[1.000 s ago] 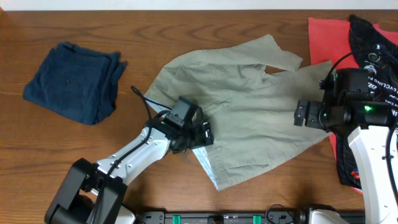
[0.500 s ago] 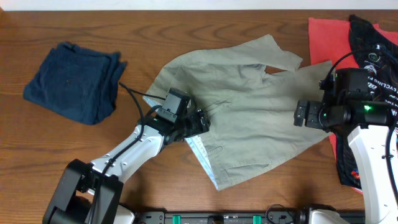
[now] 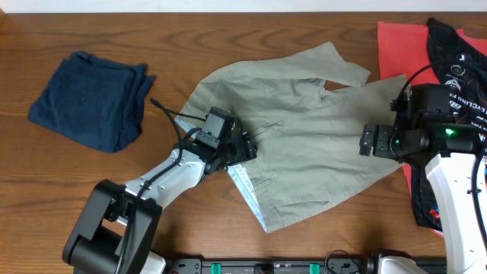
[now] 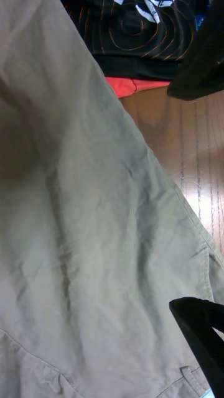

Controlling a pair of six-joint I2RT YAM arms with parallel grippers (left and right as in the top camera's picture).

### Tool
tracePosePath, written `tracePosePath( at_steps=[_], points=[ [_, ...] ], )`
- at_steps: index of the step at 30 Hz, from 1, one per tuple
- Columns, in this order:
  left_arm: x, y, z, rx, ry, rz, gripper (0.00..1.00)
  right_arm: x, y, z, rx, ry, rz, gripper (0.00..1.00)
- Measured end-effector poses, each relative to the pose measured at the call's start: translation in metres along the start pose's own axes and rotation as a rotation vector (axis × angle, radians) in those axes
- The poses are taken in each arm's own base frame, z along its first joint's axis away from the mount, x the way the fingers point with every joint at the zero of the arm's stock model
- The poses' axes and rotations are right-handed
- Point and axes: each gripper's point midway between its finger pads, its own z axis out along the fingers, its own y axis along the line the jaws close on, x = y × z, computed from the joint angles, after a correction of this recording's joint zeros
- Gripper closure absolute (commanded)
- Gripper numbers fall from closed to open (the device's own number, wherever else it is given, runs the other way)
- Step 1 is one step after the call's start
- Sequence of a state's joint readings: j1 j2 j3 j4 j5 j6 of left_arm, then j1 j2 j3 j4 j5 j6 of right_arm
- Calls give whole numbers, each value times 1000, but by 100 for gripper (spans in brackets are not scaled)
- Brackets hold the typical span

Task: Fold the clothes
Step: 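Pull the shorts down-left with the left gripper to spread them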

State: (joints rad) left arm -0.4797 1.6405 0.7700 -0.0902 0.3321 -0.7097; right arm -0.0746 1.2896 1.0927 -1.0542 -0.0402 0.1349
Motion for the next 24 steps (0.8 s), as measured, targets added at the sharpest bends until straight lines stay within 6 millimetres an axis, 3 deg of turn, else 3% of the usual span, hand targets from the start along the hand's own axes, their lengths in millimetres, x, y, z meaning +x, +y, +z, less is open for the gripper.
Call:
tracePosePath(
  at_steps=[8,17,24],
  points=[
    [-12,-1,0,-4,-58,-11,21,0,0,0,0,2,0,1],
    [-23,-8,-1,21,-108,-13,40,1,0,0,1,7,0,1],
    [-18,1,11,-14,-87,-22,41,3,0,0,2,14,1,1]
  ],
)
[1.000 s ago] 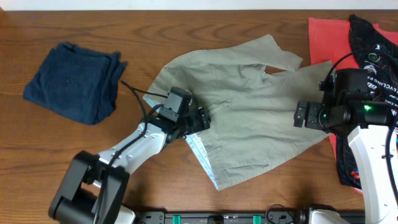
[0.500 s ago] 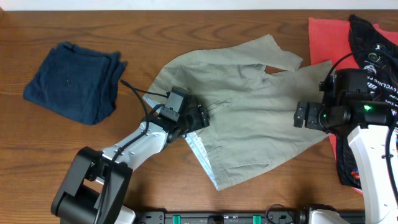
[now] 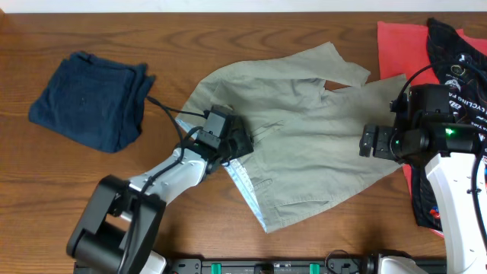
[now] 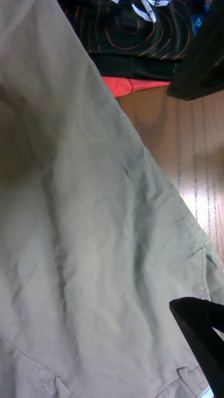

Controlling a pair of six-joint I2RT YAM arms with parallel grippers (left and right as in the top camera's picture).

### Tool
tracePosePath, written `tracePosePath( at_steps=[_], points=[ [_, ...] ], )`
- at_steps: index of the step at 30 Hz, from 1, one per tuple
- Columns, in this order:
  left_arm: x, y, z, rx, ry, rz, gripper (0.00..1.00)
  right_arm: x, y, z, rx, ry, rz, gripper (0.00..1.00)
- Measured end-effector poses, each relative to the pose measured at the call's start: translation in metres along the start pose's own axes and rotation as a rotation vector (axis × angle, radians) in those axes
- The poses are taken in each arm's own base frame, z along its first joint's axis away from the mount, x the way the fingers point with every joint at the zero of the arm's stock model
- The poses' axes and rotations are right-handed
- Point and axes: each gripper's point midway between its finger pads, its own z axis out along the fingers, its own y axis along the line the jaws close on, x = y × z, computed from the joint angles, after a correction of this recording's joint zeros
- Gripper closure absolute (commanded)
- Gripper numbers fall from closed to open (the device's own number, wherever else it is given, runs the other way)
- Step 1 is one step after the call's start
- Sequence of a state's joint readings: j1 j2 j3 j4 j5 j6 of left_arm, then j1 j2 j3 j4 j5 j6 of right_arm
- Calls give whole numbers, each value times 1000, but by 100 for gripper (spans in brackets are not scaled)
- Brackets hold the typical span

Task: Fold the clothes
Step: 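Pull the shorts down-left with the left gripper to spread them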

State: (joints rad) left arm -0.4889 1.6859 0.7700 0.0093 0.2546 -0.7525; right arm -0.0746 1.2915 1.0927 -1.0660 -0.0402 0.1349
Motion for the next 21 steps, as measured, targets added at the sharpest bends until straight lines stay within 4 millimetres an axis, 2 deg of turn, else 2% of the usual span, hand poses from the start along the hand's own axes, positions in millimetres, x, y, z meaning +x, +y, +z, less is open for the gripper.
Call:
tracePosePath(
  at_steps=[2,3,5,7,8,9,10,16,19,21],
  points=[
    [0,-2,3,3,-2,3,41,1,0,0,0,3,0,1],
    [0,-3,5,3,-2,5,44,1,0,0,1,5,0,1],
    [-1,-4,6,3,-4,0,57,2,0,0,1,8,0,1],
    [-1,-3,8,-4,-6,2,77,2,0,0,1,8,0,1],
    [-1,-2,9,-7,-6,0,81,2,0,0,1,8,0,1],
    [-1,-1,10,-10,-6,1,90,2,0,0,1,8,0,1],
    [0,0,10,-13,-3,-6,94,2,0,0,1,8,0,1],
    [1,-2,3,-11,-5,13,94,3,0,0,2,11,0,1],
    [0,-5,-16,-8,-10,35,94,3,0,0,1,11,0,1],
    [0,-7,-37,-10,-14,41,94,3,0,0,2,12,0,1]
  ],
)
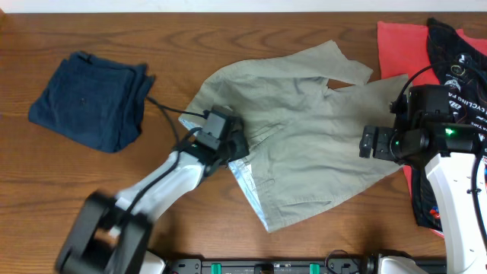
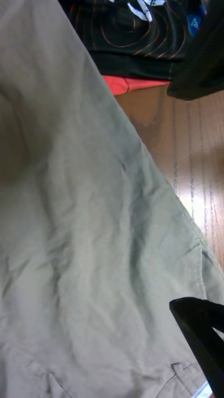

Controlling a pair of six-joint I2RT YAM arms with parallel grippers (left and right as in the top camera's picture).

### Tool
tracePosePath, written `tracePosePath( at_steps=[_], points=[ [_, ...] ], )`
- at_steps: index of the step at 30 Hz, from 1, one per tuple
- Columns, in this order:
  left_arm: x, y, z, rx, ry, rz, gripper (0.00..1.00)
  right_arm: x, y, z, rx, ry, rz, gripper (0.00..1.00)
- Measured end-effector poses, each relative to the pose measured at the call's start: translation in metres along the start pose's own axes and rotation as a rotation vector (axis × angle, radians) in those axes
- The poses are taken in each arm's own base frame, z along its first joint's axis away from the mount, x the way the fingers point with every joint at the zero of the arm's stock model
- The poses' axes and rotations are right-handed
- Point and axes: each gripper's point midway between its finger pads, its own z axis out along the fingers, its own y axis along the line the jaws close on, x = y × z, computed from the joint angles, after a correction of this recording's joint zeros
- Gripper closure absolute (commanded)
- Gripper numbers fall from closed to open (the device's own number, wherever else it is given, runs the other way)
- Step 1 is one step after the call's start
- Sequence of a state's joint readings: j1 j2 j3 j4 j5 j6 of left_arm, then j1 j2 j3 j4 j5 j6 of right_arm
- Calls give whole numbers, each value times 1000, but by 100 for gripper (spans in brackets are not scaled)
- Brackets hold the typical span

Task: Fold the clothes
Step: 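Pull the shorts down-left with the left gripper to spread them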

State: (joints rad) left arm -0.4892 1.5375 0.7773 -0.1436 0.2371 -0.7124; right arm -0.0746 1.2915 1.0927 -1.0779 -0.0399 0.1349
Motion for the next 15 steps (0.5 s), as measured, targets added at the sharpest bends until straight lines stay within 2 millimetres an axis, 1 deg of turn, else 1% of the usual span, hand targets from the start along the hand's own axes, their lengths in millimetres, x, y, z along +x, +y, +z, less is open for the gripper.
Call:
tracePosePath(
  at_steps=[2,3,5,6,8,11,14,15],
  points=[
    [1,3,-24,-11,-3,-6,94,0,0,0,0,1,0,1],
    [3,8,-33,-30,3,-11,94,0,0,0,1,1,0,1],
    [12,24,-51,-98,19,-27,94,0,-1,0,4,1,0,1],
    [15,32,-55,-132,25,-32,94,0,-1,0,4,0,0,1],
    [20,44,-58,-188,30,-38,94,0,-1,0,4,0,0,1],
    [27,58,-53,-245,51,-46,94,0,-1,0,5,1,7,1],
    [42,77,-49,-321,109,-56,94,3,-1,0,7,12,9,1],
    [49,85,-48,-352,140,-61,94,3,-2,0,9,14,10,3]
  ],
)
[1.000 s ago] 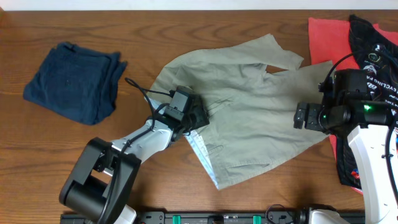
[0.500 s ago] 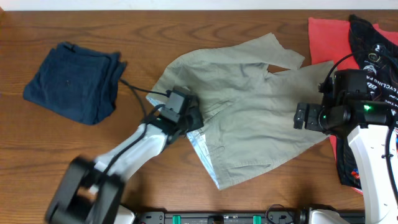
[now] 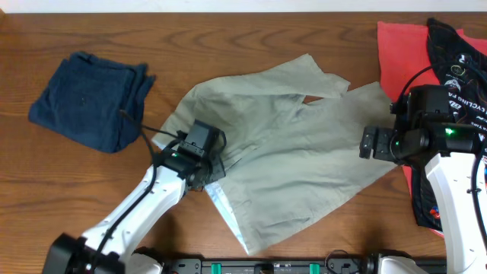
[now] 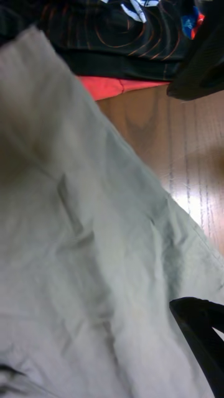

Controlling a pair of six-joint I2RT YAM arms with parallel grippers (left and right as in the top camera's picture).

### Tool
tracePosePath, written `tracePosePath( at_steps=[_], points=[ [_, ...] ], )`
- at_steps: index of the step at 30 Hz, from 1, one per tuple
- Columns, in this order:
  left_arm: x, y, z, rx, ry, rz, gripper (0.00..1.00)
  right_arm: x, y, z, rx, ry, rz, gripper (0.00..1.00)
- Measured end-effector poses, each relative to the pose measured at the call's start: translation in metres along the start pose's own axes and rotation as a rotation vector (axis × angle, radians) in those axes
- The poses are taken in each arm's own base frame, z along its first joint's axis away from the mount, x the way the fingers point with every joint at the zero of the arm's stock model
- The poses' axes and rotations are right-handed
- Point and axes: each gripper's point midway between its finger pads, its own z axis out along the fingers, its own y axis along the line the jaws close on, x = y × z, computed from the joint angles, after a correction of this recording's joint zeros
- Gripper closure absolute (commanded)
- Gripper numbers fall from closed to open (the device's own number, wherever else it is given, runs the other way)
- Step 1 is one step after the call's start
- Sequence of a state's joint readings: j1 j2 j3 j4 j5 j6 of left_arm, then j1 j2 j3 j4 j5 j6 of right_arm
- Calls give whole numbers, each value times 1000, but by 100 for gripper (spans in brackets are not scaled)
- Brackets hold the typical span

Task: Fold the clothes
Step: 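Pull the shorts down-left with the left gripper to spread them, then grasp the shorts' right leg with the right gripper and pull it right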

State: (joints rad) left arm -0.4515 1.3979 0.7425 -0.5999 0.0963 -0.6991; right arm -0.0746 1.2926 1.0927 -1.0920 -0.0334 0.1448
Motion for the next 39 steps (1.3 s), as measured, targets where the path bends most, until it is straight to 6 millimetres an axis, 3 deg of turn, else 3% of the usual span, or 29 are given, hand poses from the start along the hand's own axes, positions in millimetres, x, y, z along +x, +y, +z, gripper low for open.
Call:
tracePosePath(
  at_steps=[3,6,13,16,23,26,28,32,34,37,39],
  points=[
    [15,17,10,-79,73,-4,94,-3,1,0,-7,-10,2,12],
    [25,26,17,-125,119,-7,94,-18,11,-1,-59,-69,-12,21],
    [25,28,18,-132,125,-7,94,-68,57,2,-241,-246,-146,26],
    [25,27,18,-131,121,-7,94,-84,81,22,-284,-268,-225,26],
    [24,28,19,-133,116,-6,94,-118,127,90,-309,-338,-405,29],
    [24,28,19,-135,114,-6,94,-126,131,116,-290,-352,-426,32],
    [24,28,19,-134,114,-6,94,-128,129,131,-276,-348,-428,40],
    [24,28,19,-135,115,-6,94,-122,127,155,-269,-308,-427,45],
    [24,28,19,-135,114,-6,94,-119,128,161,-274,-293,-430,58],
    [24,28,19,-135,115,-6,94,-116,130,168,-289,-280,-433,99],
    [24,28,19,-136,115,-6,94,-118,131,167,-292,-289,-433,99]
  ],
)
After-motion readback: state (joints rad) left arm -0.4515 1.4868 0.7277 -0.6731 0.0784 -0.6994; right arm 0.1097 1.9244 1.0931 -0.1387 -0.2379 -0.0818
